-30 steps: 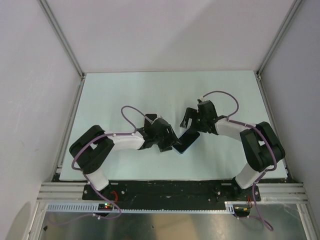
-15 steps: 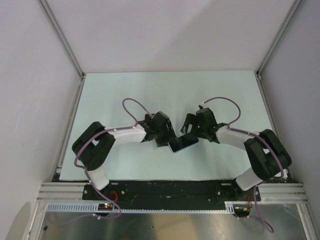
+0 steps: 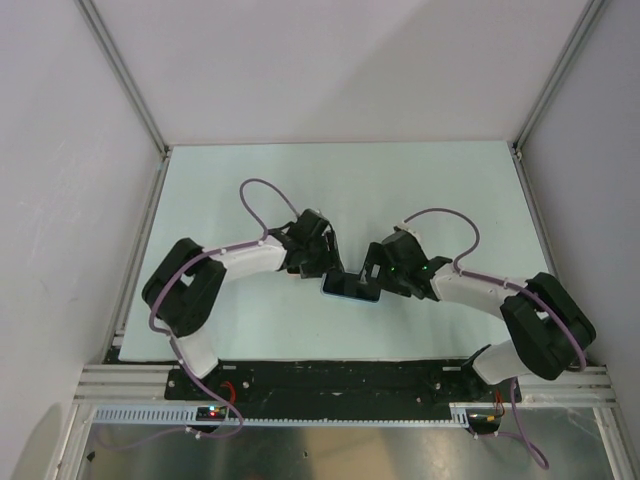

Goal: Put the phone into the phone case

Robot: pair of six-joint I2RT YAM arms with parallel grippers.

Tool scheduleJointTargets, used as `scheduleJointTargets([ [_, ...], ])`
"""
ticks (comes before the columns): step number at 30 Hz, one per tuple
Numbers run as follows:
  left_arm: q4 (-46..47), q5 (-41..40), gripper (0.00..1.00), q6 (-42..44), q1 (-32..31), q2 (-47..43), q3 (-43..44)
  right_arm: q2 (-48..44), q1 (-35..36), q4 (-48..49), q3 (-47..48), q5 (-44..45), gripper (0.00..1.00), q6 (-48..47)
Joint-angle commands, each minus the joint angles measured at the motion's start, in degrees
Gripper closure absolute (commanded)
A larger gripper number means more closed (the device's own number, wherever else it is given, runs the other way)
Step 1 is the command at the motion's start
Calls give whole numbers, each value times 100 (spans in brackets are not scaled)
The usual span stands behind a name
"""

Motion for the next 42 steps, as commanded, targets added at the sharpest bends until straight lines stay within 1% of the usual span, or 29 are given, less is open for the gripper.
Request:
scheduleJointTargets([
  [1,-172,-130,33,481,-10,-624,-54,-222,-285,-248,-57,59,6,13],
  [5,-222,-171,33,605,-16,-864,-289,-340,-333,-342,-52,27,6,-61],
  [9,-212,54,32,734,-52,-730,-274,-378,-248,-314,-51,-37,6,-77],
  [18,-186,142,30,736,-155,-478,-275,-207,-136,-331,-55,-46,8,-66],
  [22,-123,207,30,671,-281,-385,-308,-90,-98,-225,-56,-121,9,-50],
  [31,253,402,31,260,-523,-366,-686,187,-89,-33,-55,-262,11,-135],
  [36,311,273,32,93,-635,-619,-891,150,-79,-137,-51,-343,13,-200],
  [42,260,-39,32,284,-580,-916,-1083,-102,-88,-483,-100,19,15,-269],
])
